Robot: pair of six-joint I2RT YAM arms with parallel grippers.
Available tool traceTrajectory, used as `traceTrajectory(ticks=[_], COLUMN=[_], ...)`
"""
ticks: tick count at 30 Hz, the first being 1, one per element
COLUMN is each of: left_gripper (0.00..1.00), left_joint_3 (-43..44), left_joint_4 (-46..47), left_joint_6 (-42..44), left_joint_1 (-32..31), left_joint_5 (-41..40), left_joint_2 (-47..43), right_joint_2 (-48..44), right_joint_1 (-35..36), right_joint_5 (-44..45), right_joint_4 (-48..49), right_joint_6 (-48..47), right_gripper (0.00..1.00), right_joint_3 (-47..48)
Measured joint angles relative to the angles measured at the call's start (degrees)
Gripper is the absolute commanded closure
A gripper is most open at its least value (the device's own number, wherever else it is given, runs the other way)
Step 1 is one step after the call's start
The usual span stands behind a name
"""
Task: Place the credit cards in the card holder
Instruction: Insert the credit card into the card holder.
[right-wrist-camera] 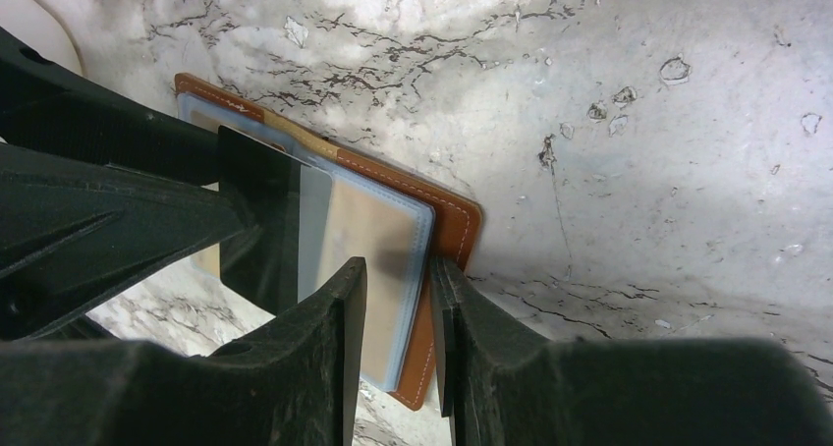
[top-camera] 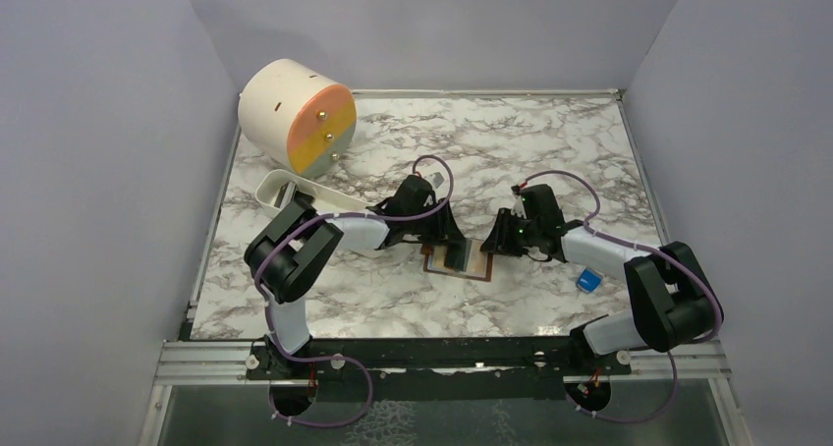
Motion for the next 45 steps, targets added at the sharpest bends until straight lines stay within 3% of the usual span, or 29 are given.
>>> traceTrajectory(ticks=[25, 45], left_gripper=[0.56, 0.59], left_joint_3=[0.92, -0.87], left_joint_4=[-7.32, -4.42], left_joint_6=[2.25, -5.31], left_joint_1=[-1.97, -5.95], left_joint_5=[-1.81, 0.59], left_joint_2=[-2.36, -2.16], right_joint_2=[-3.45, -1.57], right_joint_1=[0.07, -0.02], right_joint_5=[-2.56, -4.46], right_joint_4=[-2.73, 1.66], right_joint_6=[2.32, 5.92], right_gripper=[0.69, 0.71], right_joint_3=[-2.67, -3.45])
